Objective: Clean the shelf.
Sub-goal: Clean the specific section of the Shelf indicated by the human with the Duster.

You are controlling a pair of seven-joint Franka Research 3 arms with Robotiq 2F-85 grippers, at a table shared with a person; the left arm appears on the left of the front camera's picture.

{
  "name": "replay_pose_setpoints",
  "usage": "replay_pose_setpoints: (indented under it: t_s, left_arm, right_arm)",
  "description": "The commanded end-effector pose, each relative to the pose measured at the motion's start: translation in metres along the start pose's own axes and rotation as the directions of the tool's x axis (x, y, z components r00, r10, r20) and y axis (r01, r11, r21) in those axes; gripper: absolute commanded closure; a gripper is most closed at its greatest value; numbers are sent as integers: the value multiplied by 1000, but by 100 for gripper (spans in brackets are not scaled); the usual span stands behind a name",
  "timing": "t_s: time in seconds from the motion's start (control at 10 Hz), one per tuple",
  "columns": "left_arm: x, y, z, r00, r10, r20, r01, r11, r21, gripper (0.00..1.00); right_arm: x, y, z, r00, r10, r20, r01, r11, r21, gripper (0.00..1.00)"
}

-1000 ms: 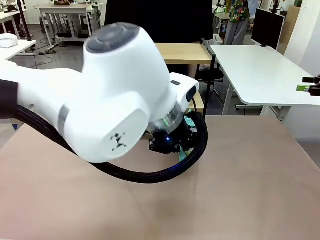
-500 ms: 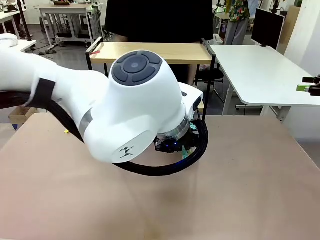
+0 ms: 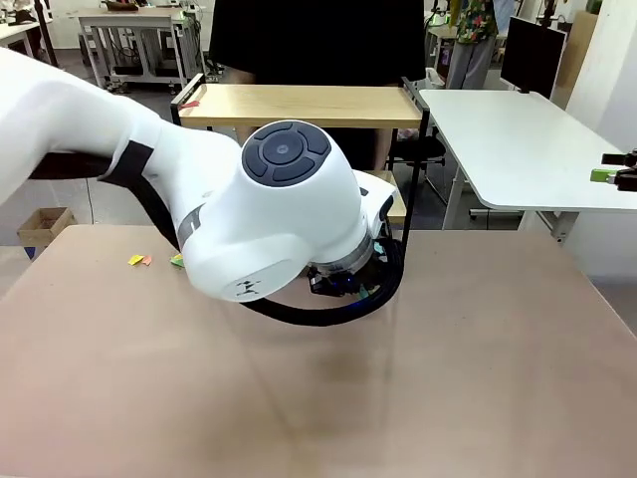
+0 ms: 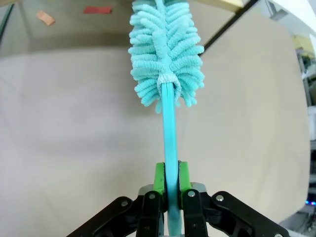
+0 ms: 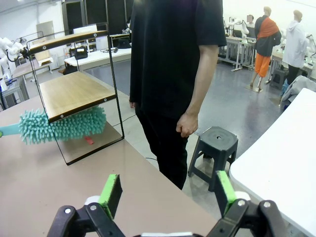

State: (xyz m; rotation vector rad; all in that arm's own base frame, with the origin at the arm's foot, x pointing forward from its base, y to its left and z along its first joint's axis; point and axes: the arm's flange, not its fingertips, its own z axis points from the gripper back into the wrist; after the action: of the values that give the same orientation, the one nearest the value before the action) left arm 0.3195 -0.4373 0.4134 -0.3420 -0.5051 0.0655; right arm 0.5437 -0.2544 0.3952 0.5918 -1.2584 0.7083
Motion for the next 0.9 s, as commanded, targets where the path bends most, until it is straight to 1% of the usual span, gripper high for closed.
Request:
replay_pose_setpoints:
  t_s: [0.0,0.2,0.5,0.7,0.8]
  left_arm:
    - [-3,-36,-62,998,36,42,-35,999,-16,87]
    - [-6,-39,-86,999,43,7,-43,999,-32,87]
    - [-6,-40,-121,998,54,24,-54,999,-4,87]
    - [-10,-43,-139,999,47,-11,-47,999,4,87]
    - [-12,-44,-143,999,26,-36,-26,1000,10,87]
  right_arm:
    - [2,1,-1,1000,5,-2,-5,1000,4,0]
    - [2,1,-1,1000,5,-2,-5,1000,4,0]
    - [2,1,-1,1000,5,-2,-5,1000,4,0]
    - [2,1,-1,1000,5,-2,-5,1000,4,0]
    - [2,1,-1,1000,5,-2,-5,1000,4,0]
